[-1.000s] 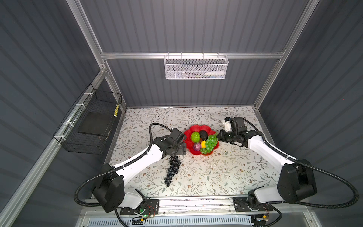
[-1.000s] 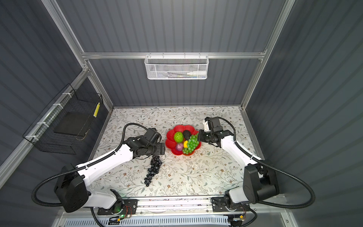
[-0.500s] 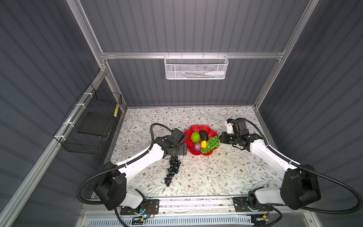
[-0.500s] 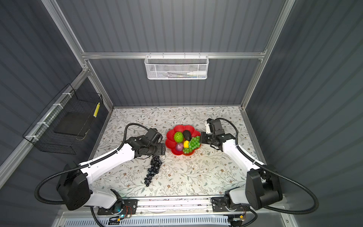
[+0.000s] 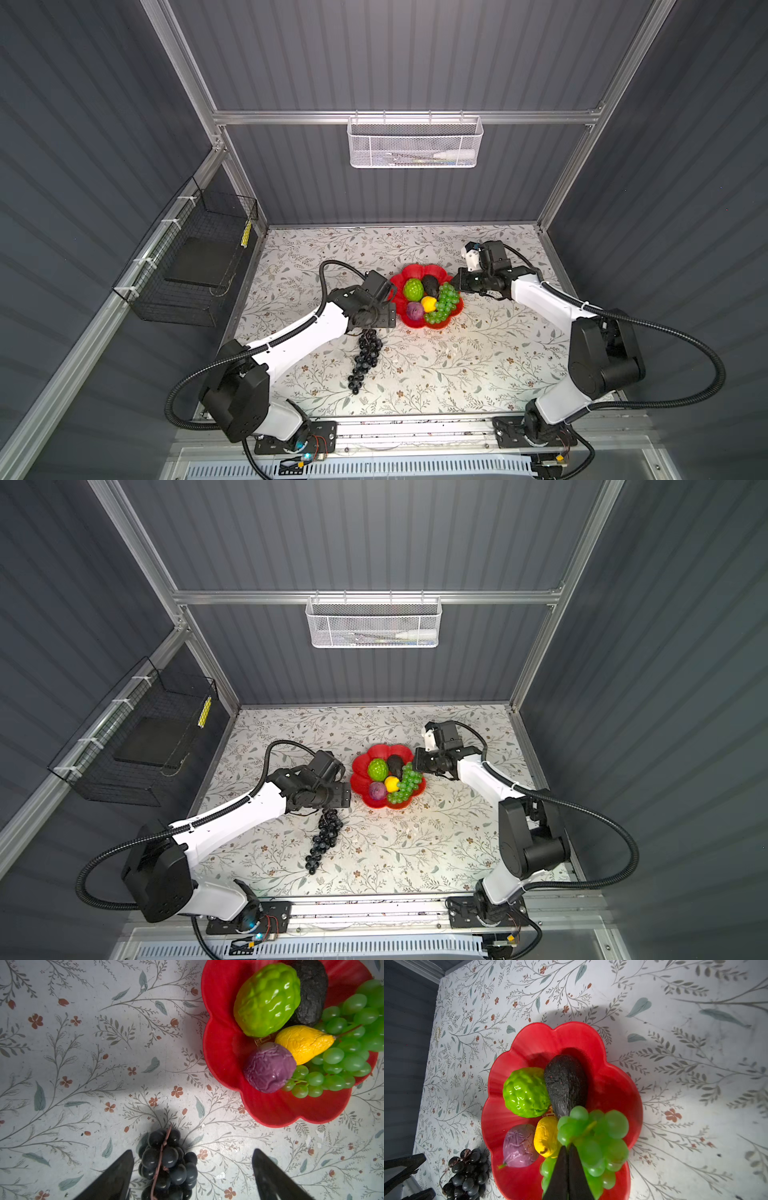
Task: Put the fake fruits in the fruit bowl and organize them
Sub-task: 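Release the green grapes with the right gripper while the left gripper nears the black grapes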
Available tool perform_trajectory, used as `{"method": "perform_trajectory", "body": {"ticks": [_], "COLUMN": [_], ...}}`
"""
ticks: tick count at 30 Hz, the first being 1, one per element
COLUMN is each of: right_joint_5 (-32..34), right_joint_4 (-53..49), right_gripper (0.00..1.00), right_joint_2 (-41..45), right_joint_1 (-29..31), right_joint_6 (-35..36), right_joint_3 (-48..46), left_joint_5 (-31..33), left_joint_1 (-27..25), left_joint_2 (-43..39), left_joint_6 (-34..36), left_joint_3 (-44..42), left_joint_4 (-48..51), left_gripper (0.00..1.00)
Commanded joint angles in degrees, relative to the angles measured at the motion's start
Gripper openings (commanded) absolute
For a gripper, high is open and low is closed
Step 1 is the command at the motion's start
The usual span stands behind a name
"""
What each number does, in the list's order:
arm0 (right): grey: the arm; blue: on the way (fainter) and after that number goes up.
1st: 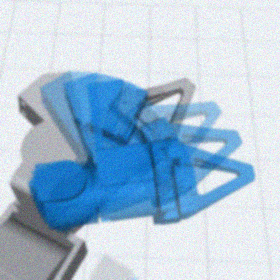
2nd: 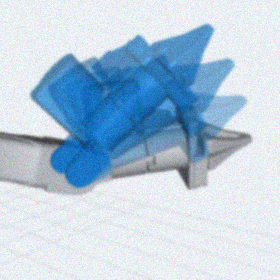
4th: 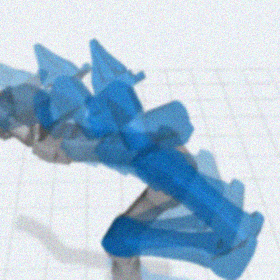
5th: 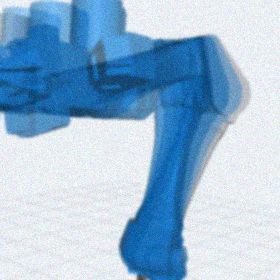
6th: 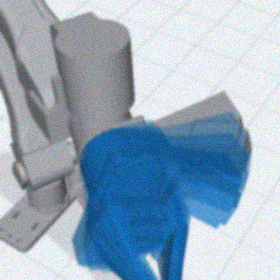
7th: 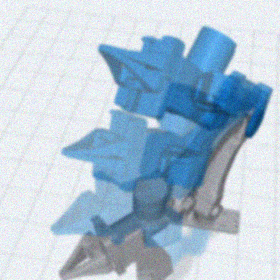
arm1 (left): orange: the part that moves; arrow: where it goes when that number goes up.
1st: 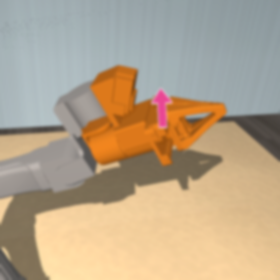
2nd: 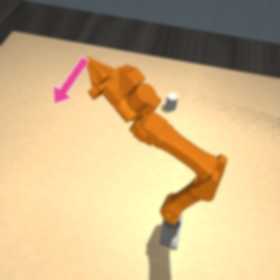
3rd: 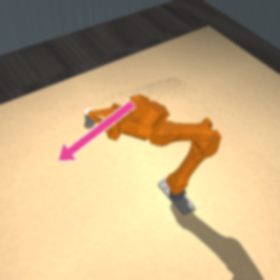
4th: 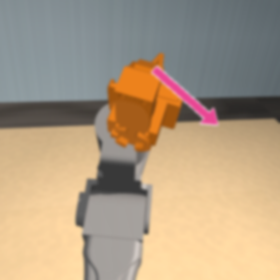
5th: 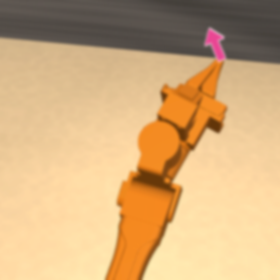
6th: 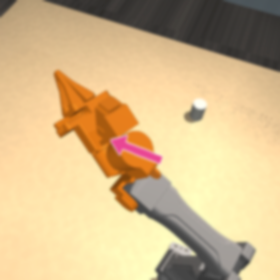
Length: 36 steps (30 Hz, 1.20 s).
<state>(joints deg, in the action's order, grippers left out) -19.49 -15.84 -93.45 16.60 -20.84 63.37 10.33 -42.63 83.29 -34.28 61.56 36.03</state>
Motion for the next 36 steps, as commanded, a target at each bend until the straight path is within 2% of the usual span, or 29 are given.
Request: {"method": "perform_trajectory", "body": {"ticks": [1,4,9,12,18,26,30,33,36], "right_joint_5": [-3.8,-3.7,-2.7,-1.8,-1.3,-0.4,4.3,6.8,7.9], "right_joint_4": [0.3,-1.3,-2.9,-4.1,-6.1,-10.1,-12.4,-12.6,-12.5], "right_gripper": [0.0,0.0,0.07,0.18,0.32,0.52,0.6,0.64,0.66], "right_joint_2": [-2.4,-4.7,-7.0,-8.1,-8.7,-2.5,1.5,5.0,7.8], "right_joint_1": [0.6,1.1,1.2,1.2,1.2,1.8,4.1,6.6,8.7], "right_joint_6": [1.0,2.1,3.6,4.6,6.2,7.5,8.4,8.3,7.0], "right_joint_3": [2.7,5.0,7.1,8.3,10.2,11.2,10.9,8.8,6.4], "left_joint_5": [-0.4,-0.3,-0.4,-0.7,-2.1,-3.9,-4.4,-8.5,-8.3], "left_joint_1": [0.4,0.3,0.3,0.4,0.4,0.5,1.8,4.3,5.5], "left_joint_2": [1.0,1.2,1.2,1.3,1.0,0.1,-1.1,-1.1,-1.8], "left_joint_6": [0.8,0.8,0.8,0.8,0.1,-0.4,2.2,4.6,6.1], "left_joint_3": [1.7,1.9,1.7,1.6,0.7,0.7,1.9,1.8,1.7], "left_joint_4": [1.6,1.5,1.3,1.3,1.0,4.1,8.2,11.1,13.7], "left_gripper": [0.89,0.89,0.9,0.9,0.9,0.86,0.82,0.8,0.76]}}
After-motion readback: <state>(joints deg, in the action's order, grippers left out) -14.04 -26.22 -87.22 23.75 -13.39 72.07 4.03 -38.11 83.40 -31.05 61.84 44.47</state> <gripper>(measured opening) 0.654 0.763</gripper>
